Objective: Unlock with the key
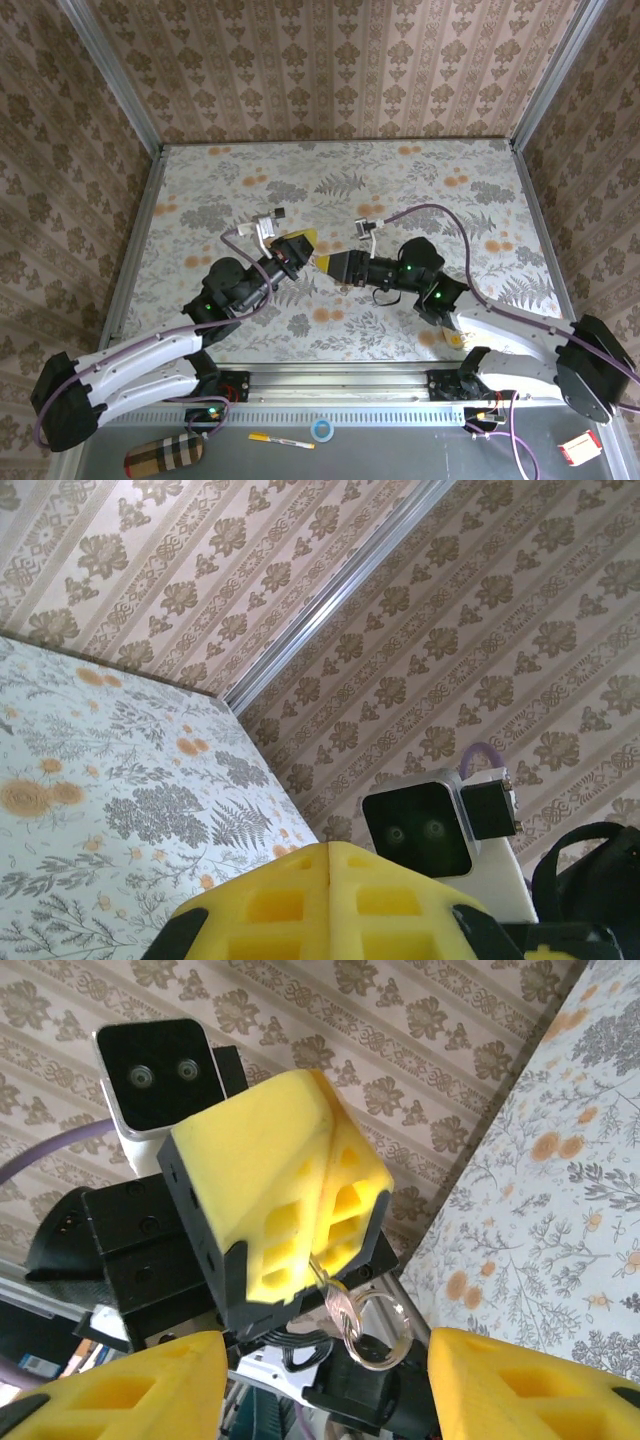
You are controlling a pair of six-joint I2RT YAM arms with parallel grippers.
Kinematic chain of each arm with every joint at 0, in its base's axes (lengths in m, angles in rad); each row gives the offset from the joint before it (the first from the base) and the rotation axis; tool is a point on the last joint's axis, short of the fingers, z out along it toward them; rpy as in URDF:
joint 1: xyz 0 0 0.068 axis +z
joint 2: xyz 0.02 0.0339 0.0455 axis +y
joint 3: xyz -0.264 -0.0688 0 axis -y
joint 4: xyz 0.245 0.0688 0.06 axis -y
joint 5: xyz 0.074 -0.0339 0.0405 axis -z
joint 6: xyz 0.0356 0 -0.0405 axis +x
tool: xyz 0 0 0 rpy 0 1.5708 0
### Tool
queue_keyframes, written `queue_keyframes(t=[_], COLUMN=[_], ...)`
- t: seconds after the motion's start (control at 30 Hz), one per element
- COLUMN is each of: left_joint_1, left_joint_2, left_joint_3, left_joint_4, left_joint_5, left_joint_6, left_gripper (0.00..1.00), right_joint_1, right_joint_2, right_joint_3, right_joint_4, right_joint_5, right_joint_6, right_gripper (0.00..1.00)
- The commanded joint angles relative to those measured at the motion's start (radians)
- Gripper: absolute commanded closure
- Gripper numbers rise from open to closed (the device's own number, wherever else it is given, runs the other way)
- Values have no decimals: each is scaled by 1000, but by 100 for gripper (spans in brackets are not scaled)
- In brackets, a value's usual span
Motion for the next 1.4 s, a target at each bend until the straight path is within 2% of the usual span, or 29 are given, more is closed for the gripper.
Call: queue_keyframes(t=[0.0,0.17,0.3,0.4,0.53,0.73,1.13,1.37], left_joint_1=[-8,-24,-39,-44,-48,-49,-57,-65], left_joint_2=[-28,-8,19,34,47,46,63,71], left_joint_3=[52,51,66,72,74,60,42,30], left_joint_4=[-24,12,33,45,61,79,123,136], left_joint_5=[43,73,87,89,86,57,32,24], left_joint_6=[72,83,92,92,90,83,69,64], left_gripper=[100,100,100,100,100,100,100,100], right_joint_1=[-42,-58,-57,-51,-31,-7,5,5], right_joint_2=[-68,-58,-15,20,61,81,74,58], right_joint_3=[2,34,18,-9,-18,-36,-35,-32], right_joint_4=[-63,-35,37,138,185,237,243,222], right_joint_5=[-9,-85,-112,-121,-121,-116,-102,-96], right_joint_6=[-55,-63,-47,-11,-4,8,6,-4], right_gripper=[39,39,44,48,55,58,68,68])
